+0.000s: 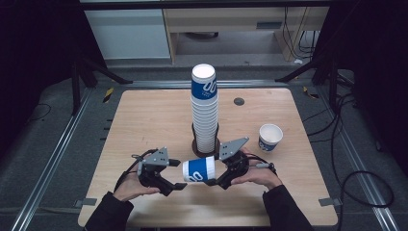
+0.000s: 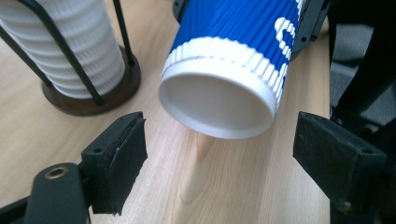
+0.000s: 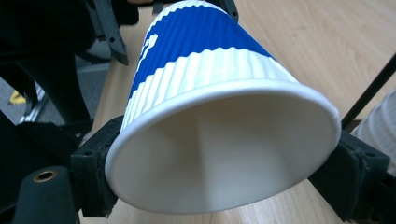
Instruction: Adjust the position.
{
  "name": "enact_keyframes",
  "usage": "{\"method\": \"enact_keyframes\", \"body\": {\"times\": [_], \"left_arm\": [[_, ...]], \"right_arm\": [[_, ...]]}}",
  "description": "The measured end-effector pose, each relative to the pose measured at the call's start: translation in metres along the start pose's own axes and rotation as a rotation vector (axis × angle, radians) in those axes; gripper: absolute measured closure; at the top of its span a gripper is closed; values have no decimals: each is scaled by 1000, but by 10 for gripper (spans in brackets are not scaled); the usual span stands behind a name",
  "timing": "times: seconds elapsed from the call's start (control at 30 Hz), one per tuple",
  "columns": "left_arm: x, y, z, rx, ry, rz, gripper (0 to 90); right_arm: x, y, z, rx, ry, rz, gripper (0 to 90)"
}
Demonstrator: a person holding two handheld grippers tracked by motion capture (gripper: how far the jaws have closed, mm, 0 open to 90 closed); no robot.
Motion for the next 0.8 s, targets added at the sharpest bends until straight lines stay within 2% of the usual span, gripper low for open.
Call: {"method": "enact_keyframes", "body": {"times": [0.27, 0.63, 0.73, 0.8], "left_arm": [[13, -19, 3, -84, -81, 0, 168], [20, -24, 5, -112, -106, 38, 250], [19, -23, 5, -100, -103, 43, 258], [17, -21, 5, -90, -91, 38, 260]], "right_arm": [[-2, -22, 2, -74, -11, -40, 150], [-5, -31, 3, -105, 13, -72, 148], [-6, -30, 2, -96, 11, -79, 135], [-5, -26, 0, -62, 7, -62, 107]]}}
Point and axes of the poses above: each handheld gripper's, and its own axes: y roughly backward along the jaws, z roughly out of its underside, x roughly to its right, the point moved 4 cm from there along -y, roughly forward along the jaws, and after that the axes turned 14 degrees about -z, right-handed, at the moved point
